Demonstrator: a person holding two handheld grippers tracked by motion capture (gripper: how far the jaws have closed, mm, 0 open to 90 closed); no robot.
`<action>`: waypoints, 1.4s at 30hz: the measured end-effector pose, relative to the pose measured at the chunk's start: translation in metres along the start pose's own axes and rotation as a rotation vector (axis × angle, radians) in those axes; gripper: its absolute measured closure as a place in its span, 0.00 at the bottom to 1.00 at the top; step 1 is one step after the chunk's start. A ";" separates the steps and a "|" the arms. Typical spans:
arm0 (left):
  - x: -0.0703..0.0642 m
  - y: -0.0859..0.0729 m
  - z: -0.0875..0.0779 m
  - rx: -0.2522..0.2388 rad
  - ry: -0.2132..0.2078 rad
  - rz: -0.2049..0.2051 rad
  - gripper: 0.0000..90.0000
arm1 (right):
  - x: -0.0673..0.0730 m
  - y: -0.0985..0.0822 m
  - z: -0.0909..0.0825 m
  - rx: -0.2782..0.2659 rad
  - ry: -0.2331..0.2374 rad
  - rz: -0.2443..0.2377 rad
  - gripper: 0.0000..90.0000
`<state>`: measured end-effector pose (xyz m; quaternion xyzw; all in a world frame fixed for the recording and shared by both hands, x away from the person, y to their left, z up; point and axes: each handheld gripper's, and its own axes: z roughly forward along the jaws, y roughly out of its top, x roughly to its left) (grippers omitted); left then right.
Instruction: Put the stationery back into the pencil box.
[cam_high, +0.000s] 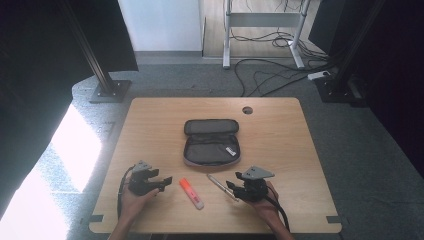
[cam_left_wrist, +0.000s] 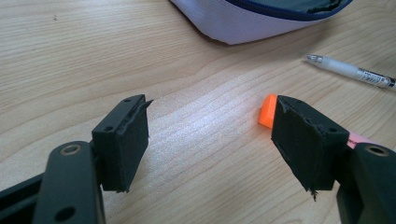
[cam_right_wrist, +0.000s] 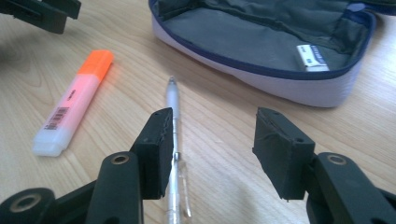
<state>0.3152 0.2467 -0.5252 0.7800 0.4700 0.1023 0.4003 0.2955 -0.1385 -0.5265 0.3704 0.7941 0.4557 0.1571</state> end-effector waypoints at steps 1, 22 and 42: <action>0.000 0.000 0.000 0.000 0.000 0.000 0.31 | 0.001 0.000 0.000 0.002 0.002 -0.003 0.52; 0.000 0.000 -0.001 -0.001 0.001 0.002 0.31 | 0.016 -0.002 0.012 0.027 0.036 -0.031 0.52; 0.001 0.001 -0.004 -0.010 0.001 0.002 0.31 | 0.033 -0.004 0.029 0.074 0.068 -0.064 0.55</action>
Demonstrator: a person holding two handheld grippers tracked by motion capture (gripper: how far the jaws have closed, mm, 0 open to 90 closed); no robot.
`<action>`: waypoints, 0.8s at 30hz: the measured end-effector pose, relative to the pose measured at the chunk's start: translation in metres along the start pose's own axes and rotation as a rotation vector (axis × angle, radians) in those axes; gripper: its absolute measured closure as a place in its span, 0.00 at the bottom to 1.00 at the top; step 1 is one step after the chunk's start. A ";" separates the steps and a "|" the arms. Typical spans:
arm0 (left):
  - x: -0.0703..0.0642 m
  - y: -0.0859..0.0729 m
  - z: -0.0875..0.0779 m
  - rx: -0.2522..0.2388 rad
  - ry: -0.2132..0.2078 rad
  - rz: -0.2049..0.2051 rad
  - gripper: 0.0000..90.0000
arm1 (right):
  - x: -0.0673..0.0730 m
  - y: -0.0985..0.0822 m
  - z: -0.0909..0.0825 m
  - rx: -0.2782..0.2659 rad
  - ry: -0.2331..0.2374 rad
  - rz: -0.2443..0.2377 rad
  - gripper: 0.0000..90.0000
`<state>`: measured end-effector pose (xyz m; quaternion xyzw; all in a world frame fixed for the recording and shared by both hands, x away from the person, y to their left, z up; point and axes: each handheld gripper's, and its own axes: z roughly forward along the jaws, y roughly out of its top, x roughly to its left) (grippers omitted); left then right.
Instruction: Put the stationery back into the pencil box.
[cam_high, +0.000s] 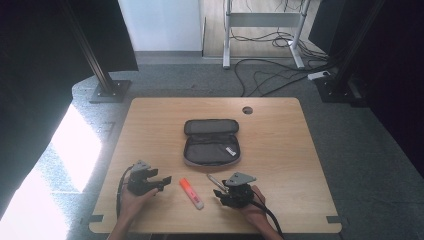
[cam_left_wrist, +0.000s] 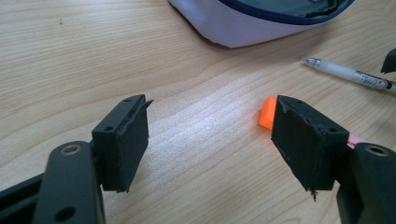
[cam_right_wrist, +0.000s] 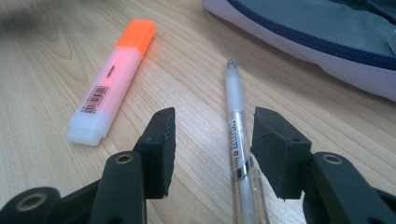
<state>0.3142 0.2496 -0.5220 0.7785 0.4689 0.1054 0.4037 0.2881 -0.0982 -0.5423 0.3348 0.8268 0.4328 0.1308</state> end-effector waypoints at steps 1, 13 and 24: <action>0.000 0.000 0.000 -0.001 0.000 -0.001 0.31 | 0.001 0.000 0.001 0.006 -0.001 -0.001 0.55; 0.001 0.000 -0.001 -0.002 0.001 -0.002 0.31 | 0.006 -0.004 0.009 0.072 -0.034 -0.055 0.62; 0.000 0.000 -0.002 -0.003 0.000 -0.001 0.31 | 0.005 -0.005 0.008 0.066 -0.062 -0.030 0.77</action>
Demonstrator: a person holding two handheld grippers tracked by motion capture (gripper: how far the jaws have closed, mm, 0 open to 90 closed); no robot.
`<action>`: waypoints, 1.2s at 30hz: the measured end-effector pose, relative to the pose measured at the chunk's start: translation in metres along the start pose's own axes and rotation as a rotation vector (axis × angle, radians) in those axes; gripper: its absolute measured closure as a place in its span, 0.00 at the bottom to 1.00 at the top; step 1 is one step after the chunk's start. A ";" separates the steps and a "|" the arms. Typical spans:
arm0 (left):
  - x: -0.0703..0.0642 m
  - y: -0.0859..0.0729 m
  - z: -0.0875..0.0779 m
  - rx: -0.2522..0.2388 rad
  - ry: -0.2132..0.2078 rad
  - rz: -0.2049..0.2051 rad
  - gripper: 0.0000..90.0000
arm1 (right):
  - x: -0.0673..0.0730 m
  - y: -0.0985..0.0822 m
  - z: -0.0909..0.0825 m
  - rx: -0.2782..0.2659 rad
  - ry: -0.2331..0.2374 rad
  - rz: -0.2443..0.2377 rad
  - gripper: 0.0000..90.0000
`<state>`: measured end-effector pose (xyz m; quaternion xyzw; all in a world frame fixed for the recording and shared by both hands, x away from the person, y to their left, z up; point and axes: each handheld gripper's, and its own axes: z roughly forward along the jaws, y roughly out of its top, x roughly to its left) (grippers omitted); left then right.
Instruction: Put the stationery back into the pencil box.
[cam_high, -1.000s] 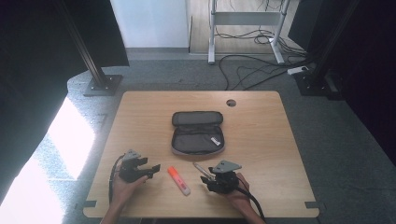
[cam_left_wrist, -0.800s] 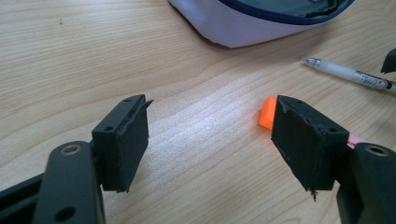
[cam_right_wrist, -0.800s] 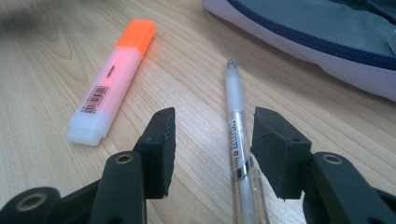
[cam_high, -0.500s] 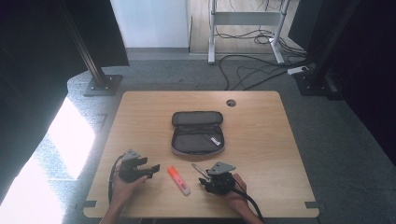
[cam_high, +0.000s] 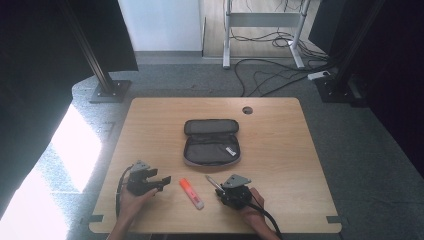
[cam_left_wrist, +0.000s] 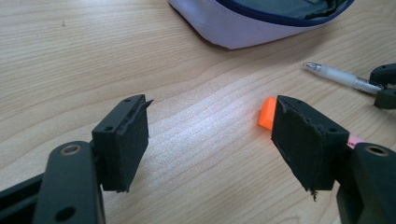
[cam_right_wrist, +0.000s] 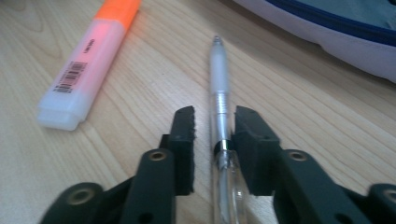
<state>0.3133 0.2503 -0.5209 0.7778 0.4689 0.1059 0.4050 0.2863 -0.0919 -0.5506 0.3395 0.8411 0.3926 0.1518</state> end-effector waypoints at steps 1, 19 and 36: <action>0.000 0.000 0.000 -0.001 0.001 0.000 0.31 | 0.000 0.000 0.000 0.000 -0.006 0.010 0.80; 0.001 0.000 0.001 0.003 0.004 0.001 0.31 | -0.012 0.003 -0.017 -0.053 -0.029 0.045 0.88; 0.001 0.000 0.002 0.006 0.003 0.002 0.31 | -0.021 0.012 -0.040 -0.131 -0.034 0.062 0.88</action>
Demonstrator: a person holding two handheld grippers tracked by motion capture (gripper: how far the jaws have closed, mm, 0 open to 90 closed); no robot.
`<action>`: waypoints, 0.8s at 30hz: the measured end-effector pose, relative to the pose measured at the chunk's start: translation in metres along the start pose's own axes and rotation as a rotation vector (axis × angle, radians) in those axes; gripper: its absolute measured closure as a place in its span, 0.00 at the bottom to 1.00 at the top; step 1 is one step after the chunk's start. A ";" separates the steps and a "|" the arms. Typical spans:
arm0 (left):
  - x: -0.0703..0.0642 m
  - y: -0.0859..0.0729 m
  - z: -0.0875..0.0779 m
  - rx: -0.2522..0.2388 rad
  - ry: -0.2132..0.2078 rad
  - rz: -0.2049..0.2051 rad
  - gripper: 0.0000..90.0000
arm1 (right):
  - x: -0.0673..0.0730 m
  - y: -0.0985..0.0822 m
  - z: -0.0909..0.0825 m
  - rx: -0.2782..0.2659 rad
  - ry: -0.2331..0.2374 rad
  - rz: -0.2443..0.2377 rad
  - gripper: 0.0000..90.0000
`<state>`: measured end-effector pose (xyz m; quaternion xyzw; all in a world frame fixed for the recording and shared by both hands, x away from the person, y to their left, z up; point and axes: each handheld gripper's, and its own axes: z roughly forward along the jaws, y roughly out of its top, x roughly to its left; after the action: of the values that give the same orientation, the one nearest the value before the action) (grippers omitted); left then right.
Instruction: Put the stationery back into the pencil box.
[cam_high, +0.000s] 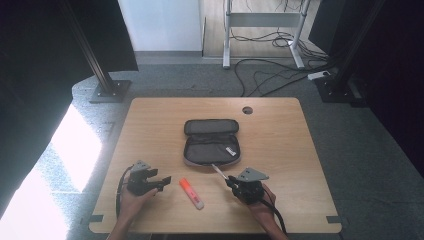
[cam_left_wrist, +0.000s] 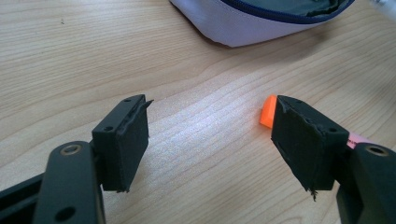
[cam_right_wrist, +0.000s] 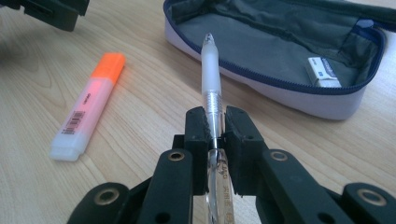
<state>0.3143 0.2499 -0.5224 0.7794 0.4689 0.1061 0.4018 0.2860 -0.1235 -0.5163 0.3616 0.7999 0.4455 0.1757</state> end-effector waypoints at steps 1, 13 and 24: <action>0.000 0.000 0.000 0.000 0.000 0.000 0.31 | 0.000 0.001 -0.001 -0.005 0.000 -0.002 0.88; 0.001 0.001 -0.001 -0.002 -0.002 -0.005 0.31 | -0.002 0.010 -0.004 -0.033 0.003 0.000 0.88; 0.001 0.001 -0.001 0.001 -0.001 -0.006 0.31 | -0.005 0.018 -0.004 -0.048 0.002 -0.003 0.88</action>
<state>0.3151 0.2510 -0.5219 0.7783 0.4712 0.1043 0.4017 0.2942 -0.1234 -0.4994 0.3559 0.7896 0.4646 0.1842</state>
